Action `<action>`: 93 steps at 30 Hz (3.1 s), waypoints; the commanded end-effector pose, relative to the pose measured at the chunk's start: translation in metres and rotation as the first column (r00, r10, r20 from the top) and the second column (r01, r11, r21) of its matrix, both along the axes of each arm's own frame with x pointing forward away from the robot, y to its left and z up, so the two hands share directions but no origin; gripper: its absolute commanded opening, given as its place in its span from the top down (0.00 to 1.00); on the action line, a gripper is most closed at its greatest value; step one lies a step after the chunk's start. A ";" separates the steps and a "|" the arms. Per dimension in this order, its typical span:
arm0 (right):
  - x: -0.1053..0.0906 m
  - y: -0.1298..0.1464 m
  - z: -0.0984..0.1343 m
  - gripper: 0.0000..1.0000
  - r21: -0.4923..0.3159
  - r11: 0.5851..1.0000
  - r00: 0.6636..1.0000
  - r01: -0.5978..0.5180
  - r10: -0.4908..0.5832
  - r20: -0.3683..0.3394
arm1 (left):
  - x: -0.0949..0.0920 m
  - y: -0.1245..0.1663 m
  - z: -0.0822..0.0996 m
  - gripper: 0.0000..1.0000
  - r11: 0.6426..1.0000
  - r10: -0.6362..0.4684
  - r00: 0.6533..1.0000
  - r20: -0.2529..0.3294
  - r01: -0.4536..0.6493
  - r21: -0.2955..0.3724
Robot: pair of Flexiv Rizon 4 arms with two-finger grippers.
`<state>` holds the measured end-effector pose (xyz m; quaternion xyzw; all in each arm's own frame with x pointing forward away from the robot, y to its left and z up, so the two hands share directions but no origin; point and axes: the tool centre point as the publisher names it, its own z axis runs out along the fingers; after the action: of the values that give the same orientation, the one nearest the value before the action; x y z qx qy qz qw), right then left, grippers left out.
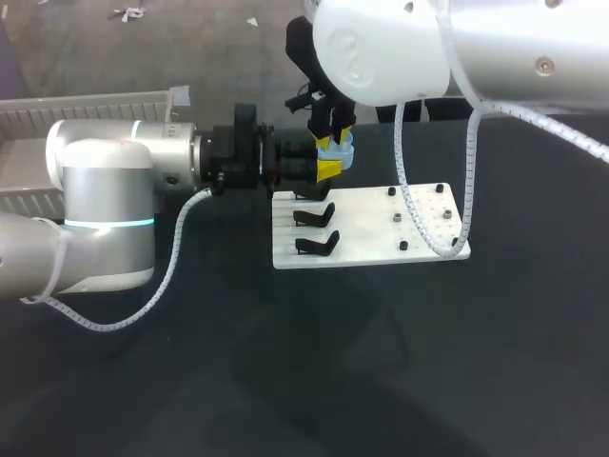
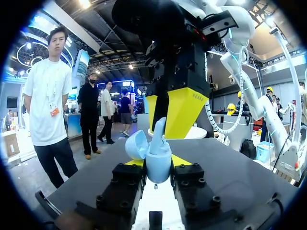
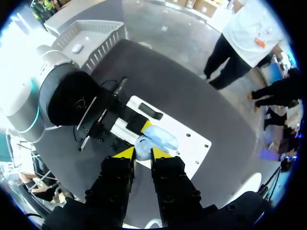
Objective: Pick up each earbud case from the left stands, insert the matching earbuds, close the lid, and place the case in the box.
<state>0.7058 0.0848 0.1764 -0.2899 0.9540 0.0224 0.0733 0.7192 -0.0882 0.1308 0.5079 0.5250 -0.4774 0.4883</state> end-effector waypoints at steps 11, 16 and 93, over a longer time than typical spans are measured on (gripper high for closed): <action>0.003 0.001 -0.003 1.00 -0.005 1.000 1.000 -0.006 0.006 -0.002 | 0.000 0.000 0.000 1.00 1.000 0.002 1.000 0.001 -0.002 -0.001; 0.003 -0.001 -0.005 1.00 -0.012 1.000 1.000 -0.007 0.006 -0.005 | 0.000 0.000 0.000 1.00 1.000 0.002 1.000 0.001 -0.002 -0.001; 0.005 0.000 -0.009 0.66 -0.119 0.991 0.998 -0.054 0.057 0.023 | 0.000 0.000 0.000 1.00 1.000 0.002 1.000 0.001 -0.002 -0.001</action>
<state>0.7086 0.0835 0.1688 -0.3212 0.9439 -0.0340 0.0695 0.7199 -0.0890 0.1294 0.5078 0.5253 -0.4773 0.4882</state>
